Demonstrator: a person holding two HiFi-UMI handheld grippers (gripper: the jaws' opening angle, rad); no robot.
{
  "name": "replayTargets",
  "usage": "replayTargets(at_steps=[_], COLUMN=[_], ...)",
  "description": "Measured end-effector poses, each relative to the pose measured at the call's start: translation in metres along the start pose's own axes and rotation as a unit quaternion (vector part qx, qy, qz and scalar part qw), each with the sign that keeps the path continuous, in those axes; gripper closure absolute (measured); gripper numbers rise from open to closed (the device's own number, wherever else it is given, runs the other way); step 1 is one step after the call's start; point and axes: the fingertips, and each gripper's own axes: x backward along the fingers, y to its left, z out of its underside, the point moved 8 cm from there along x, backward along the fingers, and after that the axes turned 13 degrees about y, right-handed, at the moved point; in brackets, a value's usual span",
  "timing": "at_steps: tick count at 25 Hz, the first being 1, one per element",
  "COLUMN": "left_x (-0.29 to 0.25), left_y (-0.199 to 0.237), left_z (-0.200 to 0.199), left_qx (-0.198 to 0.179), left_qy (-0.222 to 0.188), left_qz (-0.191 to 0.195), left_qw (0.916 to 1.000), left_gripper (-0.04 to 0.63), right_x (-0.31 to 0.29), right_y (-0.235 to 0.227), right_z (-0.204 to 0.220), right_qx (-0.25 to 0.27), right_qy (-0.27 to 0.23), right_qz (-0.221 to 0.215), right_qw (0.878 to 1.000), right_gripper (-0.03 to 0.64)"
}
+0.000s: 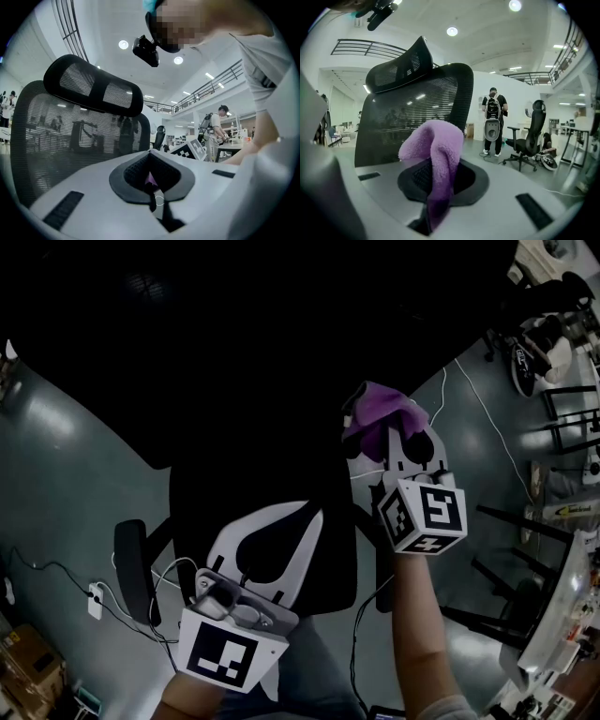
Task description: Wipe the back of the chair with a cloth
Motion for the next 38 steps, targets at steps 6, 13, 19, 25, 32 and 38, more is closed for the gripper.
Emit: replayTargets(at_steps=[6, 13, 19, 25, 32, 38], left_x=[0.007, 0.024, 0.040, 0.057, 0.079, 0.100], left_y=[0.009, 0.030, 0.045, 0.057, 0.074, 0.087], left_z=[0.008, 0.011, 0.012, 0.013, 0.011, 0.014], left_qx=[-0.004, 0.003, 0.009, 0.012, 0.006, 0.008], left_qy=[0.003, -0.004, -0.005, -0.008, -0.009, -0.010], left_qz=[-0.002, -0.021, -0.041, -0.054, -0.074, -0.092], left_qw=[1.0000, 0.9998, 0.9991, 0.9984, 0.9972, 0.9957], left_gripper=[0.583, 0.583, 0.583, 0.583, 0.583, 0.583], right_x=[-0.005, -0.014, -0.021, -0.028, -0.034, -0.039], right_y=[0.011, 0.034, 0.056, 0.088, 0.122, 0.152], right_z=[-0.007, -0.013, -0.018, -0.021, -0.025, -0.028], right_qx=[0.016, 0.009, 0.005, 0.005, 0.004, 0.005], right_qy=[-0.004, -0.009, -0.015, -0.016, -0.015, -0.015], right_qz=[0.011, 0.010, 0.001, -0.015, -0.029, -0.042], right_qw=[1.000, 1.000, 1.000, 1.000, 0.999, 0.999], right_gripper=[0.568, 0.568, 0.568, 0.568, 0.568, 0.568])
